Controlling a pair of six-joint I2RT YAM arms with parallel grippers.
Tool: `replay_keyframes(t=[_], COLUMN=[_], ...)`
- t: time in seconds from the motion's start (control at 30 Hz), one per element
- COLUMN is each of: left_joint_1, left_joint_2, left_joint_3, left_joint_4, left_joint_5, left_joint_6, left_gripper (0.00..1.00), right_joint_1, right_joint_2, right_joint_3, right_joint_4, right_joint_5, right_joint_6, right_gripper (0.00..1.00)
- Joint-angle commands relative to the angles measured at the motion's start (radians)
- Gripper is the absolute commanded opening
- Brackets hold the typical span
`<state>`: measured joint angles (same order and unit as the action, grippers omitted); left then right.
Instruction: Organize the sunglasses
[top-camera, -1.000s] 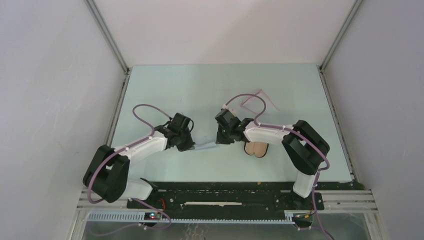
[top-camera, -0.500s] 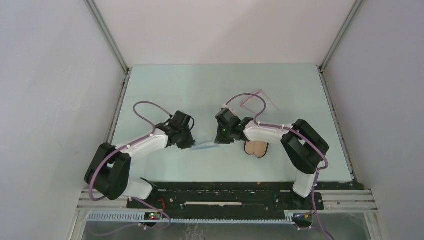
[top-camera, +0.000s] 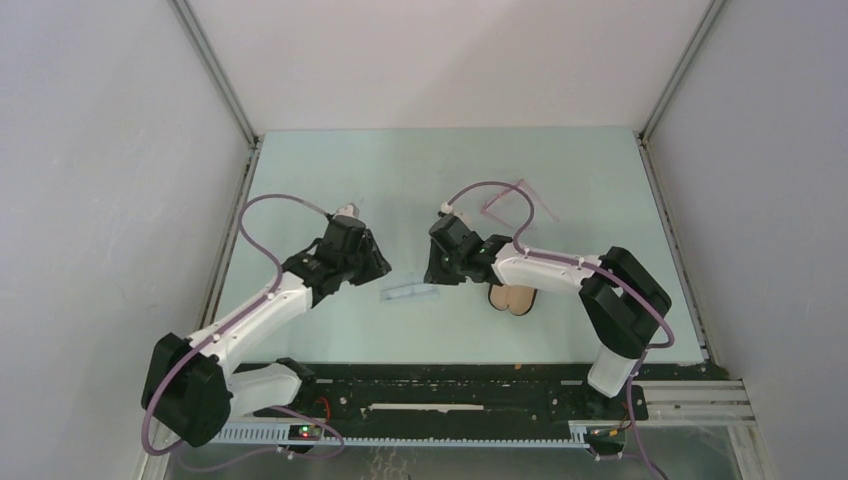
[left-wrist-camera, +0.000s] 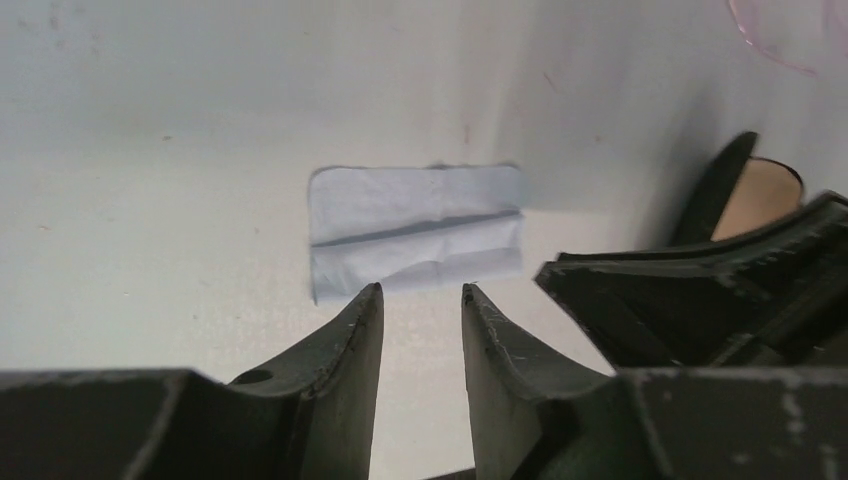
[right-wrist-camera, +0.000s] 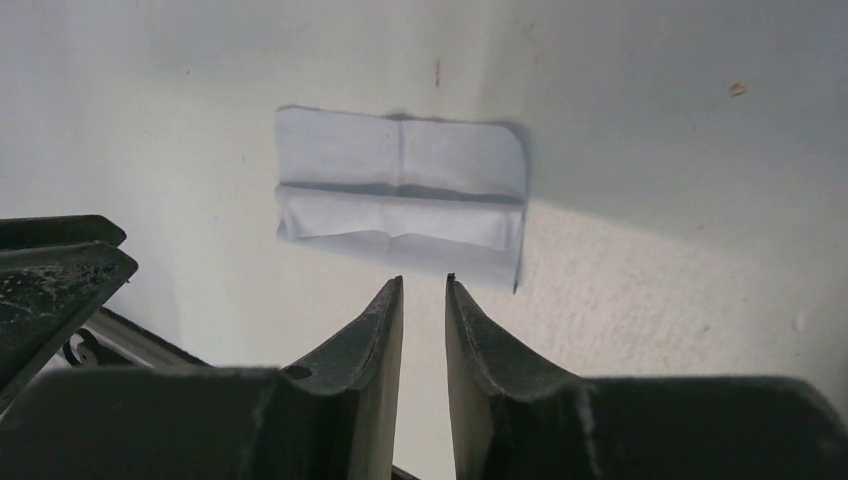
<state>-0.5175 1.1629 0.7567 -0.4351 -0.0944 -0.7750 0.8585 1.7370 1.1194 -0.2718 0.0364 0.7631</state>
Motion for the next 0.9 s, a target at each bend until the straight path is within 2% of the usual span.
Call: replay_keyframes(t=[0.0, 0.2, 0.87], left_joint_1=[0.004, 0.003, 0.004], left_joint_2=[-0.046, -0.045, 0.042], left_joint_3=[-0.068, -0.147, -0.139], left_joint_4=[0.05, 0.097, 0.109], left_joint_5=[0.125, 0.192, 0.186], left_joint_6=[0.009, -0.023, -0.031], left_gripper=[0.39, 0.38, 0.36], right_joint_1=[0.03, 0.025, 0.002], right_joint_2=[-0.012, 0.032, 0.137], right_joint_3=[0.0, -0.002, -0.002], right_joint_4=[0.008, 0.071, 0.115], right_joint_5=[-0.004, -0.064, -0.127], right_joint_6=[0.012, 0.057, 0.085], right_gripper=[0.29, 0.29, 0.29])
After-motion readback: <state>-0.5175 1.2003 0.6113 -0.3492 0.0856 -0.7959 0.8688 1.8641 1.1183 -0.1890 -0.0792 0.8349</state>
